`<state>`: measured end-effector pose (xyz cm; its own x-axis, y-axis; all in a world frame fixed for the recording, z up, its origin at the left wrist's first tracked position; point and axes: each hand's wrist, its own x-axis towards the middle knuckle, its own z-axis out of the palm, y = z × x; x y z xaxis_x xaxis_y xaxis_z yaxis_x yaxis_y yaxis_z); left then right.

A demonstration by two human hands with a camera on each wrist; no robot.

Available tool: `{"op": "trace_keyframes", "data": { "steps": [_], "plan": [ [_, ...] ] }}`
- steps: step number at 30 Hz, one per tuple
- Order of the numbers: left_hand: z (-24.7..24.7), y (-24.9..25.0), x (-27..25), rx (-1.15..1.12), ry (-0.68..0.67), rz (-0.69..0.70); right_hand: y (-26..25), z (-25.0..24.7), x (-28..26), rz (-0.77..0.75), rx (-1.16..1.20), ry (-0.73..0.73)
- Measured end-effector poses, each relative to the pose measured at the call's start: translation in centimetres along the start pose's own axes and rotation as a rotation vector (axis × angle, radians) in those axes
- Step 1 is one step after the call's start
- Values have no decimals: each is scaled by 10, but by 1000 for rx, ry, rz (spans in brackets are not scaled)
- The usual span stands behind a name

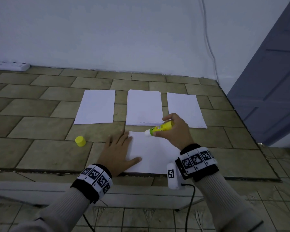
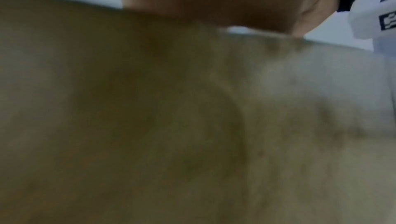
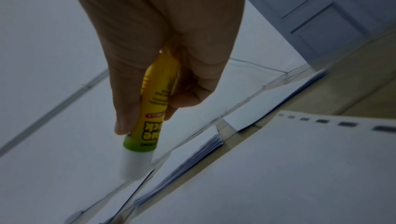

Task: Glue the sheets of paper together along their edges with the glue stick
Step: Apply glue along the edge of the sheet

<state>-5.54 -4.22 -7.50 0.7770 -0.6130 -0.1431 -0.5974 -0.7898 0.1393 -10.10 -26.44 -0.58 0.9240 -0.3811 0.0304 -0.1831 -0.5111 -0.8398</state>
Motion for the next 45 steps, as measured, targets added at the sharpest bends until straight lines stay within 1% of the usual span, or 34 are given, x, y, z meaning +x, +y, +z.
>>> {"op": "trace_keyframes", "data": {
  "steps": [2, 4, 9, 13, 16, 18, 22, 27, 30, 33, 38, 42, 45],
  "plan": [
    [5, -5, 0, -23, 18, 25, -6, 8, 5, 14, 5, -5],
    [8, -7, 0, -64, 64, 31, -12, 17, 9, 7, 13, -18],
    [12, -7, 0, -151, 126, 28, -28, 44, 17, -64, -69, -111],
    [11, -7, 0, -165, 120, 25, -36, 63, 25, -127, -281, -191],
    [11, -7, 0, -149, 122, 26, -39, 71, 30, -162, -374, -219],
    [11, -8, 0, -147, 122, 29, -40, 74, 32, -173, -382, -216],
    [11, -7, 0, -124, 106, 21, -38, 78, 35, -179, -371, -254],
    [11, -6, 1, -122, 105, 16, -31, 78, 33, -209, -400, -253],
    [11, -7, 0, -121, 92, 14, -25, 69, 32, -216, -424, -236],
    [11, -7, -1, -123, 98, 13, -13, 49, 30, -193, -402, -199],
    [12, -7, -2, -108, 100, 2, 24, 2, 22, -132, -296, -63],
    [12, -6, -3, -113, 120, -2, 47, -31, 17, -87, -301, 52],
    [15, -6, -1, -124, 114, -6, 58, -45, 18, -50, -328, 82]
  ]
}}
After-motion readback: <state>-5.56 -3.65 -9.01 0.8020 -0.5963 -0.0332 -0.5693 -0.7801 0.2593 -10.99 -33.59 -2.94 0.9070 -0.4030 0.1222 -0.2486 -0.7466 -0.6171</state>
